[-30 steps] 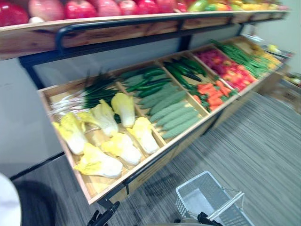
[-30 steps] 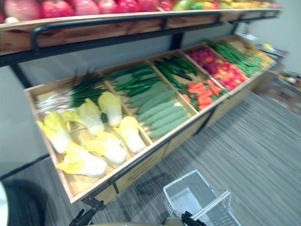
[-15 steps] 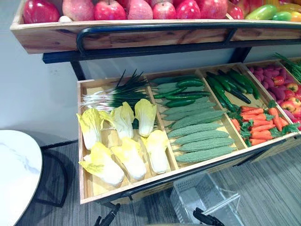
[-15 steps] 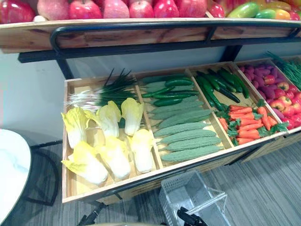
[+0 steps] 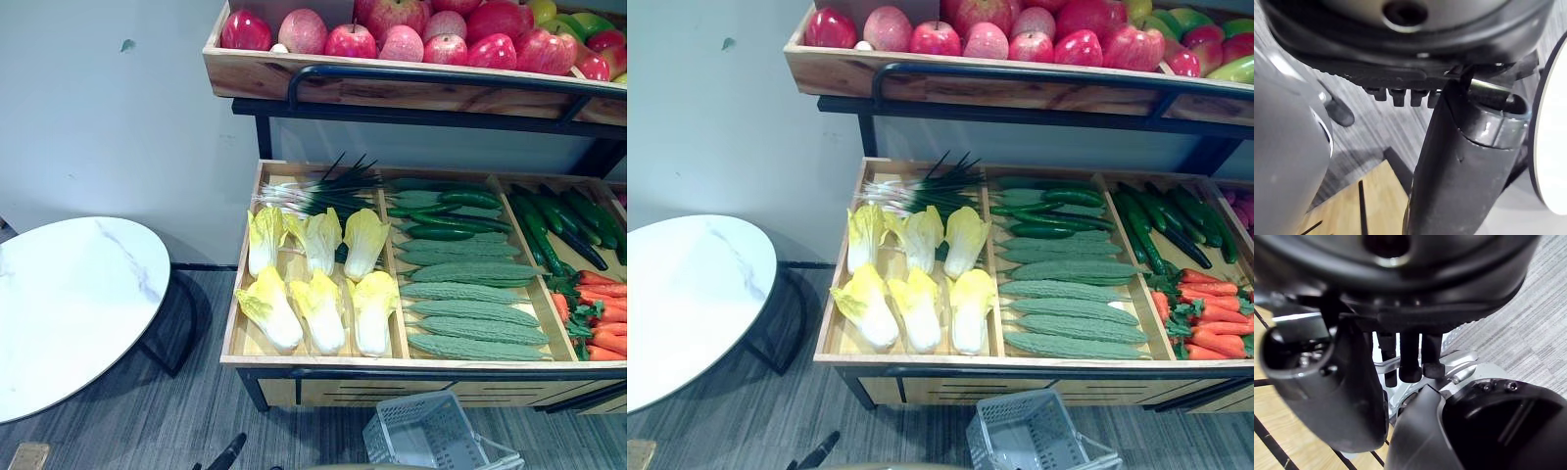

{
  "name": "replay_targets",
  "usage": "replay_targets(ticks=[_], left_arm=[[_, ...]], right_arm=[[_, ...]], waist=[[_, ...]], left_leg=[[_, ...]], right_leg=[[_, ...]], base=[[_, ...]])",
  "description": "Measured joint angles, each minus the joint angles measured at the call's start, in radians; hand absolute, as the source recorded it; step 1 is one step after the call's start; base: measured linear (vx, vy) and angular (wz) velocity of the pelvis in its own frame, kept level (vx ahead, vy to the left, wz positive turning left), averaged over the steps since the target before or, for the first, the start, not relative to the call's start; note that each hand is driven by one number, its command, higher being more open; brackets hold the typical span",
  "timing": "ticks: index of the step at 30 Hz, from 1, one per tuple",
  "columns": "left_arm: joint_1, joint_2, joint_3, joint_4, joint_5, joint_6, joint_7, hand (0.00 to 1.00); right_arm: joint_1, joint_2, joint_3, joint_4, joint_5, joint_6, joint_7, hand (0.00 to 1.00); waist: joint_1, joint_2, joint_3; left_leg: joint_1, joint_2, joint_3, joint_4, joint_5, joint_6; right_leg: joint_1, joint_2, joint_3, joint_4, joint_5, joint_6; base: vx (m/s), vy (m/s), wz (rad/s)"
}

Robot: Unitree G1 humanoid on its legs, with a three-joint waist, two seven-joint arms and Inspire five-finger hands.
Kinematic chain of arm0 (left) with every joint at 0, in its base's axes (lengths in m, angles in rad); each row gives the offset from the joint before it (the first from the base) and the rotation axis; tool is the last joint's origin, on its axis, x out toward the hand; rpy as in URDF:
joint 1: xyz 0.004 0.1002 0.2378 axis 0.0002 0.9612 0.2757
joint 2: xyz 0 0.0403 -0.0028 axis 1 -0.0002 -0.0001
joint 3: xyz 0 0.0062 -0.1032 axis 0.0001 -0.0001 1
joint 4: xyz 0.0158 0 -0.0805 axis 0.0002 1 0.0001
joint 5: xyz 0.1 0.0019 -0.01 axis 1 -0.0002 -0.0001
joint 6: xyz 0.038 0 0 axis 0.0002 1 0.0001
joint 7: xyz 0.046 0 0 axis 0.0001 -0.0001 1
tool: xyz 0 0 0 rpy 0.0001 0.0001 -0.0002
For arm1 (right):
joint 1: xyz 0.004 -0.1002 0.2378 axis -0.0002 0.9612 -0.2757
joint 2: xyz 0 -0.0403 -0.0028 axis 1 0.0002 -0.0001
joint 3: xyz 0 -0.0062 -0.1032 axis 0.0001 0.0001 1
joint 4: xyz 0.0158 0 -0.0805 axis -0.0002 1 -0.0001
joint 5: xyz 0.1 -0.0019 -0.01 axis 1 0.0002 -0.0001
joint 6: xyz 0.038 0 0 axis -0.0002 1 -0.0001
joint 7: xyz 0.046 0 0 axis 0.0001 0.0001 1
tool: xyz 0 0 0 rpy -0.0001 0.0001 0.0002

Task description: Pick vegetable in the basket

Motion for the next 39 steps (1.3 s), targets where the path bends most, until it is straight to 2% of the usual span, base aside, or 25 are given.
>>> replay_targets(ticks=[2, 4, 5, 6, 8, 9, 11, 14, 15, 17, 19, 20, 23, 25, 27, 29, 30, 32, 34, 37, 39], left_arm=[[0.001, -0.009, 0.049, 0.012, -0.043, -0.044, 0.021, 1.0], [-0.004, -0.009, 0.104, 0.022, -0.099, -0.096, 0.026, 1.0], [-0.008, -0.007, 0.14, 0.022, -0.153, -0.141, 0.021, 1.0], [-0.016, -0.004, 0.176, 0.022, -0.228, -0.194, 0.003, 1.0], [-0.025, 0.015, 0.21, 0.021, -0.3, -0.255, -0.023, 1.0], [-0.03, 0.042, 0.242, 0.002, -0.372, -0.306, -0.067, 1.0], [-0.048, 0.08, 0.282, -0.039, -0.419, -0.363, -0.103, 1.0], [-0.066, 0.13, 0.317, -0.155, -0.416, -0.424, -0.114, 1.0], [-0.073, 0.152, 0.325, -0.238, -0.373, -0.452, -0.089, 1.0], [-0.106, 0.167, 0.339, -0.322, -0.312, -0.468, -0.044, 1.0], [-0.148, 0.191, 0.347, -0.457, -0.232, -0.47, 0.032, 1.0], [-0.159, 0.198, 0.348, -0.491, -0.222, -0.469, 0.042, 1.0], [-0.181, 0.257, 0.392, -0.692, -0.176, -0.439, 0.088, 1.0], [-0.181, 0.32, 0.428, -0.783, -0.144, -0.374, 0.101, 1.0], [-0.192, 0.407, 0.434, -0.859, -0.109, -0.268, 0.101, 1.0], [-0.208, 0.45, 0.431, -0.905, -0.097, -0.178, 0.084, 1.0], [-0.22, 0.46, 0.431, -0.933, -0.079, -0.122, 0.073, 1.0], [-0.222, 0.46, 0.419, -0.963, -0.052, -0.051, 0.055, 1.0], [-0.222, 0.459, 0.364, -0.984, -0.022, 0.043, 0.045, 1.0], [-0.222, 0.439, 0.295, -1.002, 0.011, 0.129, 0.041, 1.0], [-0.221, 0.39, 0.246, -1.027, 0.049, 0.181, 0.031, 1.0]], right_arm=[[0.001, 0.004, -0.012, 0.0, 0.0, -0.002, 0.0, 0.0], [0.001, 0.007, -0.014, -0.005, -0.001, -0.003, 0.0, 0.0], [0.003, 0.008, -0.014, -0.013, -0.001, -0.004, 0.0, 0.0], [0.005, 0.008, -0.013, -0.019, -0.003, -0.004, 0.0, 0.0], [0.016, 0.008, -0.011, -0.022, -0.004, -0.004, 0.0, 0.0], [0.028, 0.01, -0.007, -0.023, -0.005, -0.004, 0.0, 0.0], [0.032, 0.01, -0.003, -0.023, -0.012, -0.002, 0.0, 0.0], [0.039, 0.001, 0.033, -0.036, -0.041, -0.002, 0.0, 0.0], [0.044, 0.0, 0.052, -0.041, -0.042, -0.002, 0.0, 0.0], [0.058, 0.0, 0.069, -0.055, -0.042, -0.002, 0.0, 0.0], [0.071, -0.008, 0.087, -0.072, -0.042, -0.003, 0.0, 0.0], [0.077, -0.01, 0.098, -0.079, -0.042, -0.003, 0.0, 0.0], [0.082, -0.014, 0.112, -0.084, -0.044, 0.0, -0.001, 0.0], [0.089, -0.014, 0.113, -0.084, -0.044, 0.0, -0.001, 0.0], [0.106, -0.016, 0.112, -0.084, -0.044, 0.004, -0.001, 0.0], [0.114, -0.018, 0.112, -0.084, -0.044, 0.014, -0.001, 0.0], [0.116, -0.02, 0.112, -0.084, -0.044, 0.017, -0.001, 0.0], [0.116, -0.021, 0.112, -0.084, -0.045, 0.018, -0.001, 0.0], [0.115, -0.021, 0.112, -0.084, -0.045, 0.018, -0.001, 0.0], [0.113, -0.022, 0.122, -0.086, -0.052, 0.018, -0.001, 0.0], [0.109, -0.028, 0.143, -0.087, -0.061, 0.018, 0.0, 0.0]], waist=[[0.004, -0.005, -0.003], [0.01, -0.008, -0.007], [0.015, -0.01, -0.009], [0.024, -0.009, -0.01], [0.025, -0.01, -0.012], [0.025, -0.007, -0.022], [0.025, -0.006, -0.027], [0.029, 0.006, -0.036], [0.034, 0.012, -0.04], [0.044, 0.018, -0.044], [0.047, 0.031, -0.05], [0.047, 0.034, -0.052], [0.048, 0.036, -0.078], [0.05, 0.036, -0.09], [0.057, 0.035, -0.117], [0.06, 0.034, -0.139], [0.061, 0.033, -0.146], [0.061, 0.035, -0.148], [0.061, 0.036, -0.149], [0.06, 0.038, -0.148], [0.059, 0.042, -0.146]], left_leg=[[0.002, 0.005, 0.018, 0.0, -0.005, -0.001], [0.003, 0.012, 0.087, 0.0, -0.013, -0.005], [0.006, 0.015, 0.131, 0.0, -0.017, -0.01], [0.013, 0.012, 0.145, 0.0, -0.019, -0.007], [0.03, 0.004, 0.148, 0.0, -0.019, -0.011], [0.038, 0.001, 0.164, 0.0, -0.02, -0.012], [0.048, 0.001, 0.177, 0.0, -0.021, -0.014], [0.058, 0.016, 0.197, -0.001, -0.027, -0.023], [0.064, 0.023, 0.208, -0.001, -0.031, -0.027], [0.066, 0.029, 0.218, -0.001, -0.038, -0.031], [0.068, 0.037, 0.246, -0.001, -0.047, -0.022], [0.069, 0.042, 0.263, -0.001, -0.047, -0.022], [0.063, 0.067, 0.355, -0.001, -0.047, -0.027], [0.063, 0.073, 0.367, -0.001, -0.047, -0.036], [0.063, 0.075, 0.37, -0.001, -0.046, -0.051], [0.064, 0.075, 0.37, -0.001, -0.038, -0.053], [0.064, 0.075, 0.371, 0.0, -0.033, -0.058], [0.063, 0.076, 0.379, 0.002, -0.024, -0.064], [0.062, 0.081, 0.389, 0.005, -0.014, -0.07], [0.063, 0.094, 0.39, 0.001, -0.006, -0.076], [0.062, 0.104, 0.393, 0.0, -0.006, -0.075]], right_leg=[[0.009, -0.003, -0.007, -0.012, 0.017, 0.0], [0.016, -0.007, -0.006, -0.031, 0.026, 0.003], [0.018, -0.011, 0.0, -0.039, 0.03, 0.007], [0.023, -0.015, 0.01, -0.042, 0.031, 0.009], [0.042, -0.021, 0.009, -0.048, 0.031, 0.009], [0.054, -0.023, 0.008, -0.05, 0.032, 0.009], [0.066, -0.022, 0.008, -0.052, 0.035, 0.004], [0.07, -0.007, 0.011, -0.056, 0.045, -0.01], [0.07, 0.0, 0.011, -0.058, 0.045, -0.01], [0.073, 0.004, 0.011, -0.068, 0.045, -0.01], [0.076, 0.009, 0.012, -0.08, 0.045, -0.011], [0.076, 0.01, 0.012, -0.081, 0.045, -0.011], [0.064, 0.024, 0.031, -0.102, 0.059, -0.024], [0.064, 0.03, 0.042, -0.109, 0.064, -0.029], [0.065, 0.032, 0.057, -0.11, 0.067, -0.031], [0.065, 0.032, 0.067, -0.109, 0.069, -0.031], [0.066, 0.033, 0.07, -0.108, 0.073, -0.034], [0.066, 0.034, 0.076, -0.108, 0.08, -0.044], [0.066, 0.038, 0.09, -0.108, 0.089, -0.05], [0.065, 0.051, 0.101, -0.108, 0.093, -0.056], [0.063, 0.06, 0.113, -0.11, 0.093, -0.056]], base=[[0.02, 0.003, -0.02], [0.05, 0.023, -0.08], [0.06, 0.052, -0.18], [0.09, 0.069, -0.18], [0.09, 0.058, -0.01], [0.05, 0.035, 0.12], [0.03, 0.024, 0.09], [-0.02, -0.012, -0.15], [-0.05, -0.032, -0.28], [-0.06, -0.048, -0.2], [-0.05, -0.055, -0.15], [-0.03, -0.046, -0.08], [0.02, -0.027, -0.15], [0.06, -0.022, -0.14], [0.06, 0.0, 0.02], [0.07, 0.023, 0.06], [0.07, 0.025, 0.07], [0.02, 0.011, 0.07], [-0.01, -0.006, 0.07], [-0.04, -0.064, -0.03], [-0.07, -0.085, -0.09]])
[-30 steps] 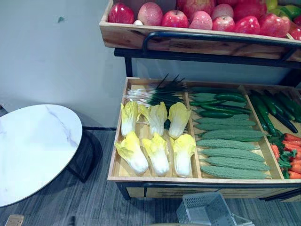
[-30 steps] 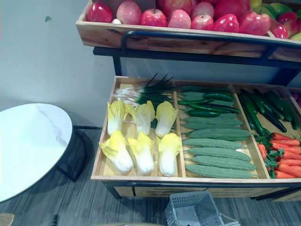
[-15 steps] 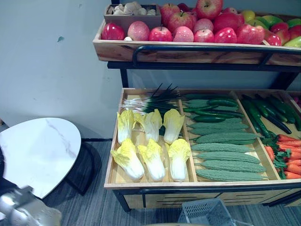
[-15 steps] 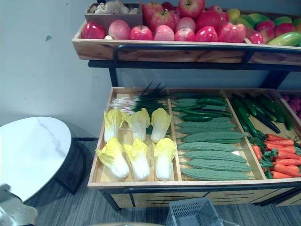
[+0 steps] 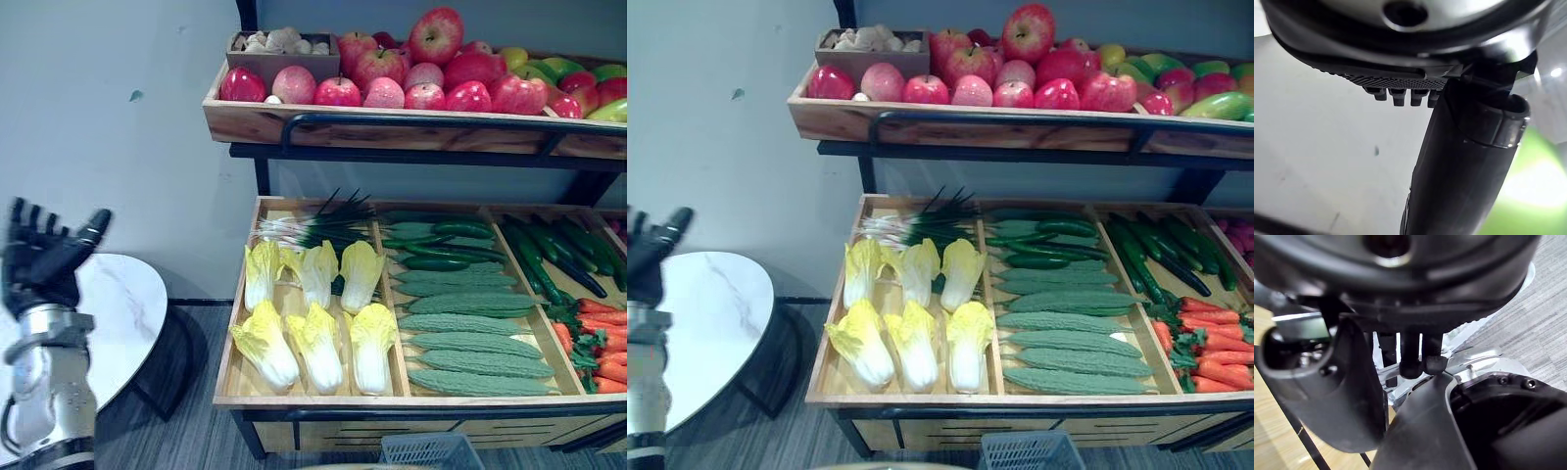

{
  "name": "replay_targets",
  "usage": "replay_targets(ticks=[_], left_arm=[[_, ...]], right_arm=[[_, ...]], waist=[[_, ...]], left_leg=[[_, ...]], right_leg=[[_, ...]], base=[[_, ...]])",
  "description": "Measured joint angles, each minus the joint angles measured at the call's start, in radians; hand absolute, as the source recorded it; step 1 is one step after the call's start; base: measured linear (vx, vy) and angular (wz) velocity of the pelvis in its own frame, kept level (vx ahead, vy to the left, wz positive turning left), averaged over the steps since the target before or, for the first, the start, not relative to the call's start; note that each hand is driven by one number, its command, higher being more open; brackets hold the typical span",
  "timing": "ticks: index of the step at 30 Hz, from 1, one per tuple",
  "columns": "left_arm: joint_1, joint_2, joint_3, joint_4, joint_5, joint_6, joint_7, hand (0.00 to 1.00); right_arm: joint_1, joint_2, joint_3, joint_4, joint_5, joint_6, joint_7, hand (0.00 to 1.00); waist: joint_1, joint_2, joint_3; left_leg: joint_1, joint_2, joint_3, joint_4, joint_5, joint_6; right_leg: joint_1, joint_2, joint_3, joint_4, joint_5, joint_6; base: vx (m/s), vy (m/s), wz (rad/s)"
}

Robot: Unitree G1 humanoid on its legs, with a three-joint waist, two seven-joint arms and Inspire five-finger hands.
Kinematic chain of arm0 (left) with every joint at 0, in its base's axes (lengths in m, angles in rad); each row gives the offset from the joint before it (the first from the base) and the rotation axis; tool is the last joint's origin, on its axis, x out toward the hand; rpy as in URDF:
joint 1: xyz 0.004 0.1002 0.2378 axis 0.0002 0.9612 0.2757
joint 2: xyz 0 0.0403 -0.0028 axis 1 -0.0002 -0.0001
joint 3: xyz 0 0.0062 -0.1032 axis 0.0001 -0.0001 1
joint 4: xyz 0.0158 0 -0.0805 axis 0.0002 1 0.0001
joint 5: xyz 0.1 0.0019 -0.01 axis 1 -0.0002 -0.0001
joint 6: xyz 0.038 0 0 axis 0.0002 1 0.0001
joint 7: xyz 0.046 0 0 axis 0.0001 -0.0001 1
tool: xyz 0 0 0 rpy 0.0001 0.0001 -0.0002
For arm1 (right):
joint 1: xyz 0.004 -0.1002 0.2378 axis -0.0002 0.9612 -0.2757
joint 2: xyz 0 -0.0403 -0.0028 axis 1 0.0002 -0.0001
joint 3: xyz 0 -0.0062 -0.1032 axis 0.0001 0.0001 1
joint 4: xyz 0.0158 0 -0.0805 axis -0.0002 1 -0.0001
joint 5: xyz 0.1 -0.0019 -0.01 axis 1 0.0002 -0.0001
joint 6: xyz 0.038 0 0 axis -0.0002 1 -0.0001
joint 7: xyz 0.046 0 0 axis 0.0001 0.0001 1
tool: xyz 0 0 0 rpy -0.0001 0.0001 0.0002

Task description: Pick vegetable in the basket

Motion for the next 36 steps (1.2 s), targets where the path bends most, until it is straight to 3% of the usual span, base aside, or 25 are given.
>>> replay_targets(ticks=[8, 17, 21, 27, 36], left_arm=[[0.019, -0.143, -0.198, -0.071, 0.094, 0.13, -0.04, 1.0], [0.01, -0.192, -0.335, -0.122, 0.234, 0.204, -0.03, 1.0], [0.004, -0.192, -0.339, -0.102, 0.246, 0.235, 0.004, 1.0], [-0.025, -0.189, -0.333, 0.015, 0.296, 0.235, 0.059, 1.0], [-0.07, -0.186, -0.286, 0.128, 0.316, 0.236, 0.057, 1.0]], right_arm=[[-0.003, -0.011, 0.047, -0.03, -0.018, 0.004, 0.005, 0.0], [-0.011, -0.027, 0.085, -0.064, -0.018, 0.017, 0.009, 0.0], [-0.009, -0.023, 0.085, -0.064, -0.018, 0.02, 0.009, 0.0], [-0.007, -0.024, 0.085, -0.066, -0.018, 0.019, 0.013, 0.0], [-0.004, -0.029, 0.117, -0.087, -0.017, 0.007, 0.025, 0.0]], waist=[[-0.011, 0.01, 0.009], [-0.015, 0.016, 0.028], [-0.019, 0.007, 0.03], [-0.021, 0.008, 0.03], [-0.038, 0.023, 0.031]], left_leg=[[-0.003, 0.019, 0.036, -0.001, -0.006, 0.006], [-0.017, 0.034, 0.086, -0.001, 0.028, 0.002], [-0.014, 0.032, 0.088, -0.001, 0.03, 0.001], [-0.015, 0.036, 0.088, -0.001, 0.027, 0.002], [-0.031, 0.077, 0.125, -0.001, 0.024, 0.001]], right_leg=[[-0.001, 0.019, 0.043, -0.033, 0.0, 0.0], [-0.029, 0.03, 0.067, -0.036, 0.015, 0.003], [-0.03, 0.028, 0.082, -0.036, 0.031, 0.014], [-0.034, 0.03, 0.093, -0.036, 0.045, 0.01], [-0.067, 0.068, 0.139, -0.037, 0.098, -0.005]], base=[[-0.07, -0.071, -0.11], [0.0, -0.043, -0.09], [0.0, 0.0, 0.0], [-0.04, -0.021, -0.02], [-0.06, -0.062, -0.09]])
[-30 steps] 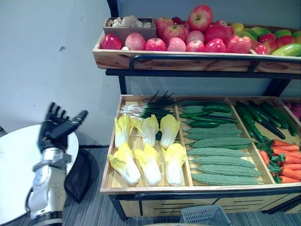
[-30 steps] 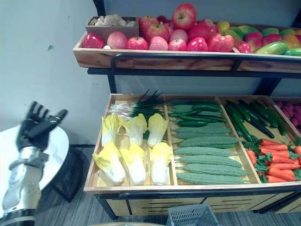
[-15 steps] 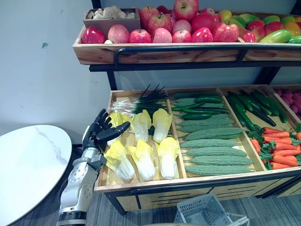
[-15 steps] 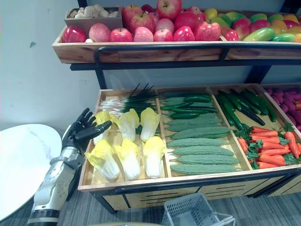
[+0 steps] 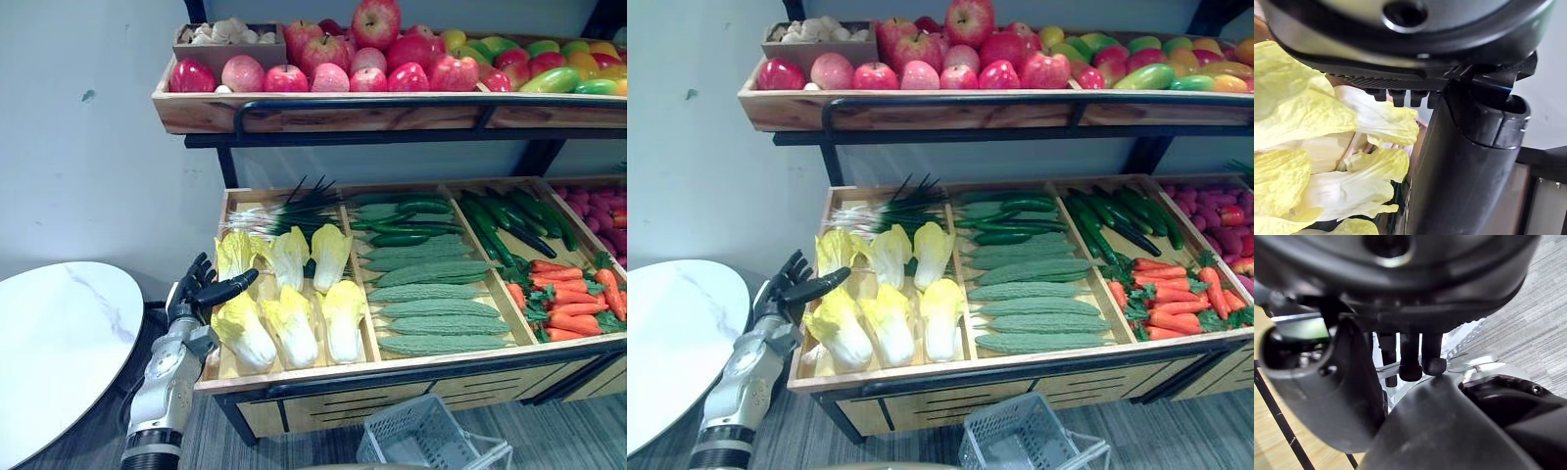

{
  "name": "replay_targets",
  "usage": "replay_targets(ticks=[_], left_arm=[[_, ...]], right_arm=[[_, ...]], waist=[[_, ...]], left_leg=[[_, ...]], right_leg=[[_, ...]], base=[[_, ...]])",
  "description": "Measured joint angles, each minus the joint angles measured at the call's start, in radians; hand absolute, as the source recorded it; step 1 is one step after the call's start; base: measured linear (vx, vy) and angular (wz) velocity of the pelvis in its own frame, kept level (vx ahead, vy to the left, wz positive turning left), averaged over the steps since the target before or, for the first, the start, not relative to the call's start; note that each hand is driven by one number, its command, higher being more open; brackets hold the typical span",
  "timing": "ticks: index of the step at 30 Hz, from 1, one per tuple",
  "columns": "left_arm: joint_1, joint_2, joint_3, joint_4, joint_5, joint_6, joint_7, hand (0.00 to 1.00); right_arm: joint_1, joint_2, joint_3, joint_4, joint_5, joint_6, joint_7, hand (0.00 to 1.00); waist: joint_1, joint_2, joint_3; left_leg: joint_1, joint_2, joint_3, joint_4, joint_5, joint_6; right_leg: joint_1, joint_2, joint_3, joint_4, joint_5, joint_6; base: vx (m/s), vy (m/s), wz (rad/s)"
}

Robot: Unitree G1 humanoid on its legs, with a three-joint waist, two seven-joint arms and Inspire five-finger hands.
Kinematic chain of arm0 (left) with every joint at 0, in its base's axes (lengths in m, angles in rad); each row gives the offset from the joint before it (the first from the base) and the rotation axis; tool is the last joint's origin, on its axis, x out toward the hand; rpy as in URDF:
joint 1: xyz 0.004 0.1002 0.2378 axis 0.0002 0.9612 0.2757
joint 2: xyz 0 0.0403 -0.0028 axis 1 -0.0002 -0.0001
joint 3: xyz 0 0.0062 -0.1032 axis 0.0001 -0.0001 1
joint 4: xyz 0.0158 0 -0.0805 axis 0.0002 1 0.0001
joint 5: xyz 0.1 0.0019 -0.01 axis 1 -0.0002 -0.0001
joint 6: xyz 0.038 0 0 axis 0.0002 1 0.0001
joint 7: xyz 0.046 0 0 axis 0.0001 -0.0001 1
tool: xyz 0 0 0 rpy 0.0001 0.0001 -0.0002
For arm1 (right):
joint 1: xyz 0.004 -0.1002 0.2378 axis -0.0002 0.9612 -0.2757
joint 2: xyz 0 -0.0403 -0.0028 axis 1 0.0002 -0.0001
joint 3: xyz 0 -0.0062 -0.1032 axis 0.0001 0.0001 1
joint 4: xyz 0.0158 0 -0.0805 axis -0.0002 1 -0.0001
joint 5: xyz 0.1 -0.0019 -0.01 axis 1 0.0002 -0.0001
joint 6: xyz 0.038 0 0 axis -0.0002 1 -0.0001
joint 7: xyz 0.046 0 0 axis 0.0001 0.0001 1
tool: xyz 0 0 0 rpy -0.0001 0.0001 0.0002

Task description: Pick vegetable in the basket

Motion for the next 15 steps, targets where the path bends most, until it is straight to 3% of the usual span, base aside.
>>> replay_targets(ticks=[11, 15], left_arm=[[-0.102, 0.019, 0.02, 0.047, -0.024, -0.001, -0.03, 1.0], [-0.153, 0.029, 0.02, 0.099, -0.041, -0.001, -0.034, 1.0]], right_arm=[[-0.006, -0.001, 0.019, -0.024, 0.003, -0.01, 0.013, 0.0], [-0.006, 0.001, 0.022, -0.023, 0.003, -0.013, 0.013, 0.0]], waist=[[-0.015, -0.005, 0.023], [-0.022, -0.016, 0.027]], left_leg=[[-0.022, 0.034, 0.073, 0.0, 0.045, -0.033], [-0.021, 0.031, 0.095, 0.0, 0.085, -0.021]], right_leg=[[-0.034, 0.026, 0.054, -0.037, 0.0, -0.011], [-0.032, 0.017, 0.052, -0.041, 0.002, -0.004]], base=[[-0.04, -0.087, -0.09], [-0.01, -0.011, 0.03]])
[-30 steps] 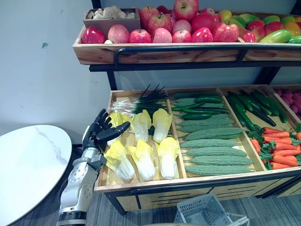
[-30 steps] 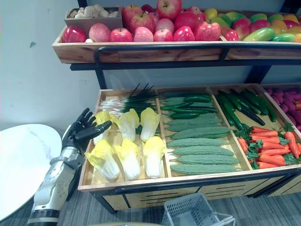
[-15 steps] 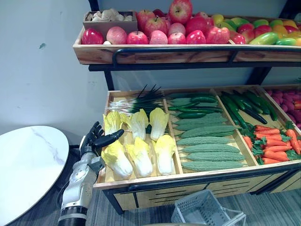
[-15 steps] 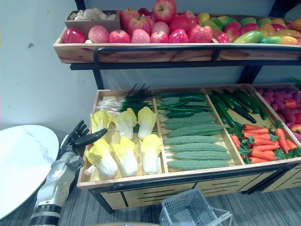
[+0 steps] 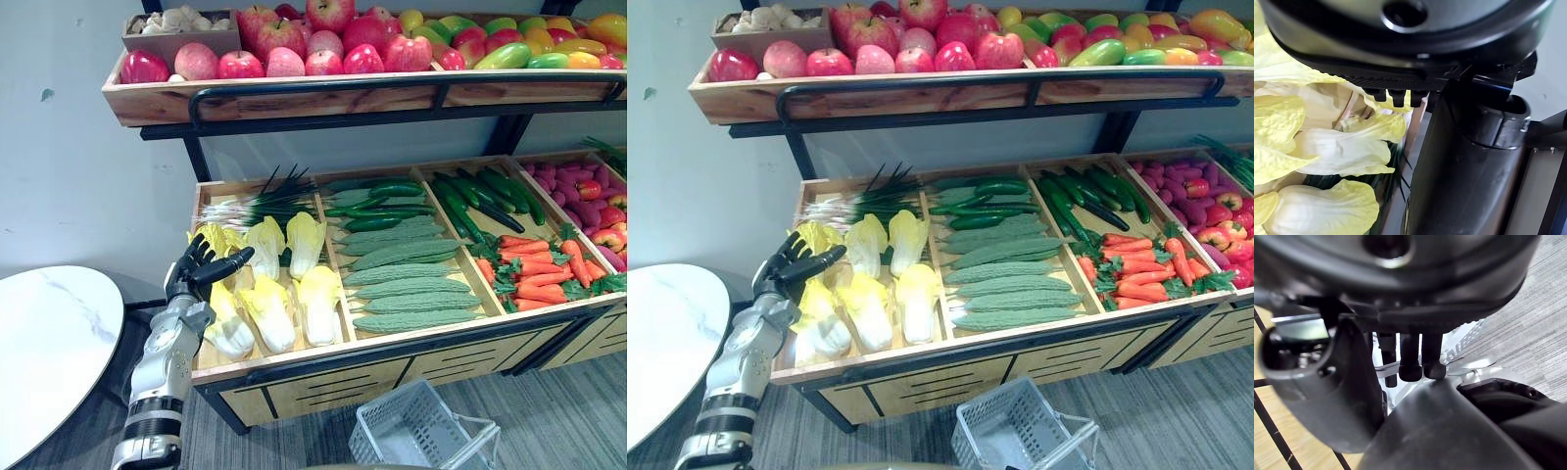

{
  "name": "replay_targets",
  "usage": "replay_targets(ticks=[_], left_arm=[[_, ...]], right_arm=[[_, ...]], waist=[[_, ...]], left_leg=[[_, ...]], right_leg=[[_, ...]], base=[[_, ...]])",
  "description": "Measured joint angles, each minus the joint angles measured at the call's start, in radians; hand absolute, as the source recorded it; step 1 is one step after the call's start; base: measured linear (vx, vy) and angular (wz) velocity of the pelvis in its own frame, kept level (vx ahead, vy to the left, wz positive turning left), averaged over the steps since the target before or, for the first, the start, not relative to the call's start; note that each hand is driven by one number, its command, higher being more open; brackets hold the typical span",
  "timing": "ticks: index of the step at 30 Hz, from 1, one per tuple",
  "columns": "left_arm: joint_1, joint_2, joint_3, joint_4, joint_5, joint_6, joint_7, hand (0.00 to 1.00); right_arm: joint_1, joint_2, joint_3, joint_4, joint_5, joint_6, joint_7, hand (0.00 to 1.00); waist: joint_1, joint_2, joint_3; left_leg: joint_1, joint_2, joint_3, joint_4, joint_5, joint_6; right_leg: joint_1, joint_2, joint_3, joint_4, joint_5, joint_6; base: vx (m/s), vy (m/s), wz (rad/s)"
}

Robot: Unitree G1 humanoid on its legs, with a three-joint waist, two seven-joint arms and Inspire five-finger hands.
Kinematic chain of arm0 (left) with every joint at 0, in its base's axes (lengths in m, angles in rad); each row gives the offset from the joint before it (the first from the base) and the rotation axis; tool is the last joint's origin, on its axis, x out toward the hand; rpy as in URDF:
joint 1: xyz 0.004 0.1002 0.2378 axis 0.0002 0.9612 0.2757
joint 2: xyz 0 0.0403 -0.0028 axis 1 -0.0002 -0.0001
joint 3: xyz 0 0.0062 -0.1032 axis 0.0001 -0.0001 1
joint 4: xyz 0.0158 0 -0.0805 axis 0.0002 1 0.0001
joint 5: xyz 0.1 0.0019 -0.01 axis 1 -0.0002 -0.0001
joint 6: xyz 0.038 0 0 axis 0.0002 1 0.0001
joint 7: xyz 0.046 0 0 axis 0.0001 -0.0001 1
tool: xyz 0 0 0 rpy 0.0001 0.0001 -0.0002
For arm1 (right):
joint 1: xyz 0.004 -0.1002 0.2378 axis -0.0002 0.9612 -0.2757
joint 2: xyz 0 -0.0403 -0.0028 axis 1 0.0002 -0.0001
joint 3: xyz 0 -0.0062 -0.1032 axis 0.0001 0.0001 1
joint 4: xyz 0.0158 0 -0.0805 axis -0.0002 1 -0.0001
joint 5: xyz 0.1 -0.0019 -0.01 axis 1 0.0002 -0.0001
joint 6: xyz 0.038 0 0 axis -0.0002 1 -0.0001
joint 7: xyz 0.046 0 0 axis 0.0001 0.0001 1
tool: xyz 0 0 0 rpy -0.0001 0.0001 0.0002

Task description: Pick vegetable in the basket

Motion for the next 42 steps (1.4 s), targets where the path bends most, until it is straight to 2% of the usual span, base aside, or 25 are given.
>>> replay_targets(ticks=[6, 12, 19, 24, 25, 26, 29, 31, 36, 42], left_arm=[[-0.036, 0.061, 0.002, 0.108, -0.017, 0.0, 0.019, 1.0], [-0.059, 0.086, 0.01, 0.186, -0.035, -0.001, 0.054, 1.0], [-0.123, 0.114, 0.012, 0.259, -0.059, -0.002, 0.051, 1.0], [-0.181, 0.157, 0.02, 0.298, -0.059, -0.004, 0.023, 1.0], [-0.194, 0.163, 0.02, 0.299, -0.059, -0.004, 0.017, 1.0], [-0.199, 0.163, 0.018, 0.301, -0.059, -0.005, 0.011, 1.0], [-0.219, 0.163, 0.015, 0.312, -0.059, -0.005, -0.005, 1.0], [-0.256, 0.166, 0.008, 0.332, -0.074, -0.006, -0.004, 1.0], [-0.283, 0.186, 0.007, 0.387, -0.126, -0.005, 0.06, 1.0], [-0.283, 0.206, 0.023, 0.409, -0.133, -0.011, 0.113, 1.0]], right_arm=[[-0.002, 0.012, 0.005, -0.004, 0.002, -0.017, -0.001, 0.0], [-0.002, 0.007, 0.029, -0.017, 0.009, -0.018, 0.002, 0.0], [-0.002, -0.001, 0.056, -0.036, 0.039, -0.023, 0.011, 0.0], [-0.014, -0.005, 0.056, -0.044, 0.045, -0.037, 0.034, 0.0], [-0.022, -0.002, 0.058, -0.04, 0.046, -0.038, 0.034, 0.0], [-0.025, -0.002, 0.058, -0.039, 0.05, -0.039, 0.034, 0.0], [-0.023, -0.005, 0.074, -0.037, 0.076, -0.039, 0.035, 0.0], [-0.023, -0.001, 0.074, -0.039, 0.077, -0.044, 0.035, 0.0], [-0.023, 0.001, 0.074, -0.039, 0.077, -0.05, 0.035, 0.0], [-0.023, 0.002, 0.075, -0.035, 0.077, -0.055, 0.034, 0.0]], waist=[[-0.006, -0.026, 0.016], [-0.006, -0.028, 0.021], [-0.006, -0.018, 0.04], [-0.006, -0.019, 0.085], [-0.006, -0.027, 0.093], [-0.008, -0.029, 0.097], [-0.009, -0.031, 0.097], [-0.009, -0.044, 0.104], [-0.011, -0.059, 0.107], [-0.01, -0.066, 0.109]], left_leg=[[-0.007, -0.034, 0.001, 0.0, -0.02, 0.025], [-0.014, -0.022, -0.003, 0.0, -0.027, 0.029], [-0.039, 0.019, -0.028, 0.0, -0.019, 0.017], [-0.055, 0.038, -0.03, 0.0, -0.007, -0.002], [-0.059, 0.033, -0.029, 0.0, 0.006, -0.018], [-0.06, 0.031, -0.029, 0.003, 0.015, -0.02], [-0.052, 0.028, -0.027, 0.027, 0.022, -0.016], [-0.052, 0.016, -0.024, 0.004, 0.033, -0.011], [-0.053, -0.026, -0.018, 0.002, 0.009, 0.029], [-0.051, -0.046, -0.031, 0.001, -0.01, 0.043]], right_leg=[[-0.007, -0.033, 0.016, 0.008, 0.016, 0.026], [-0.022, -0.021, 0.039, 0.02, 0.035, 0.03], [-0.056, 0.022, 0.055, 0.044, 0.056, 0.011], [-0.072, 0.042, 0.086, 0.039, 0.055, 0.002], [-0.073, 0.038, 0.088, 0.032, 0.035, -0.021], [-0.077, 0.038, 0.086, 0.028, 0.029, -0.026], [-0.077, 0.03, 0.071, -0.005, 0.037, -0.011], [-0.081, 0.02, 0.061, -0.008, 0.052, 0.01], [-0.087, -0.021, 0.068, -0.002, 0.06, 0.041], [-0.085, -0.039, 0.07, 0.017, 0.066, 0.049]], base=[[0.04, 0.052, 0.0], [0.0, -0.022, -0.01], [-0.04, -0.085, -0.02], [-0.05, -0.073, -0.04], [-0.05, -0.07, -0.02], [-0.07, -0.059, -0.05], [0.01, -0.008, -0.13], [0.02, 0.064, 0.01], [0.02, 0.064, 0.01], [0.06, 0.04, 0.07]])
